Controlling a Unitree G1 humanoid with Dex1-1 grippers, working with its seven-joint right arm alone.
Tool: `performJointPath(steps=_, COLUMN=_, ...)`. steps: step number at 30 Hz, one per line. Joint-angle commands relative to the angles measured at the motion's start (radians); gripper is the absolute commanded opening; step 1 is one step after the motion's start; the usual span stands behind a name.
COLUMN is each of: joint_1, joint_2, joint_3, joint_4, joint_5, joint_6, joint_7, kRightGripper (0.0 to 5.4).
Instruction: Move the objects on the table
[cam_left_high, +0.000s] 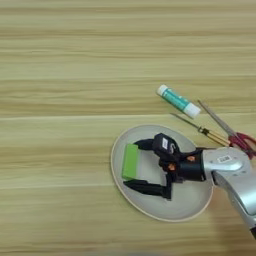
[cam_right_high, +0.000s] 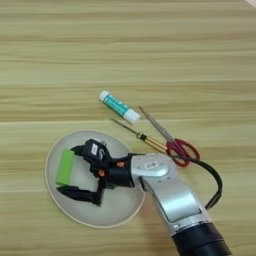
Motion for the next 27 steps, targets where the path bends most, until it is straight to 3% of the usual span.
performJointPath(steps=1, joint_1=-0.049, joint_2=0.004, joint_3=-0.001, joint_4=0.011, joint_5=-0.04, joint_6=-0.03, joint_7=-0.068, kRightGripper=5.35)
performJointPath(steps=27, joint_1=-0.06, joint_2=0.013, joint_3=0.001, joint_4=0.037, joint_5=-0.033, joint_6=-0.039, joint_7=-0.073, kRightGripper=5.35)
